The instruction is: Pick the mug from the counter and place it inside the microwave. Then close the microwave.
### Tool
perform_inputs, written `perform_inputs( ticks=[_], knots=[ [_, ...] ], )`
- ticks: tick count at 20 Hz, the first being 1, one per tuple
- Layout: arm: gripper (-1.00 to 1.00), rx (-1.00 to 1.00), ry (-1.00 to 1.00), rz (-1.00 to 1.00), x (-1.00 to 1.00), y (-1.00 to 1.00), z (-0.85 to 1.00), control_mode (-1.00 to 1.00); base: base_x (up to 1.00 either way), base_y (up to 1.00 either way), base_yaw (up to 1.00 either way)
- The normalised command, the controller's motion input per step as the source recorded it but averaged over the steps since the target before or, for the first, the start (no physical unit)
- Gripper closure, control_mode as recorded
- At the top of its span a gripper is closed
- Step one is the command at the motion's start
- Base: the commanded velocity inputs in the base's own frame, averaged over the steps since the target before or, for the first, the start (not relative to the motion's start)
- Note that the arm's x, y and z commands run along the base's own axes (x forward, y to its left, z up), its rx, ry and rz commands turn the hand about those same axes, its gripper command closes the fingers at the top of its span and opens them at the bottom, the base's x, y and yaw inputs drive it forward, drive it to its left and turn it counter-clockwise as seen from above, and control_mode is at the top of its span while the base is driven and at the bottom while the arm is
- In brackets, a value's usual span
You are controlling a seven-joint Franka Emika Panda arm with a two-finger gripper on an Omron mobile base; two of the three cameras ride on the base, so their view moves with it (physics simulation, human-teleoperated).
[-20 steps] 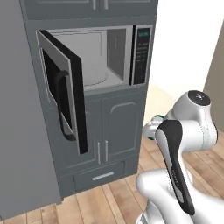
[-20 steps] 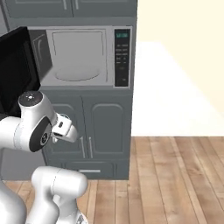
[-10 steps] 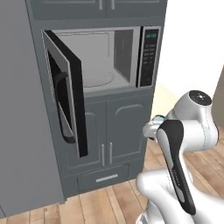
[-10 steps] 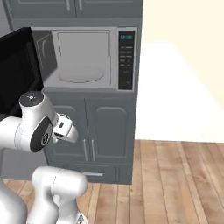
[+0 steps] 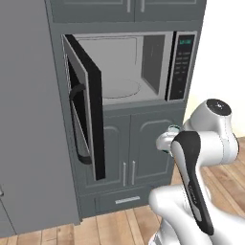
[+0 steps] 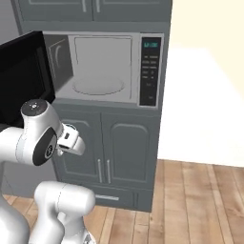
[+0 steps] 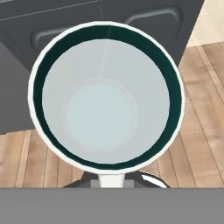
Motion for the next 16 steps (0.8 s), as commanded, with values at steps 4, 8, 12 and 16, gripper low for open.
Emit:
perform_inputs(
  ticks=[4, 8, 12, 16],
  knots=[
    [1.0, 0.0, 0.0, 0.0, 0.0, 0.0, 0.0, 1.0, 0.35, -0.13, 0.17],
    [1.0, 0.0, 0.0, 0.0, 0.0, 0.0, 0.0, 1.0, 0.35, -0.29, 0.07],
    [1.0, 0.0, 0.0, 0.0, 0.0, 0.0, 0.0, 1.0, 0.41, -0.35, 0.0],
    [1.0, 0.0, 0.0, 0.0, 0.0, 0.0, 0.0, 1.0, 0.2, -0.26, 0.0]
  ],
)
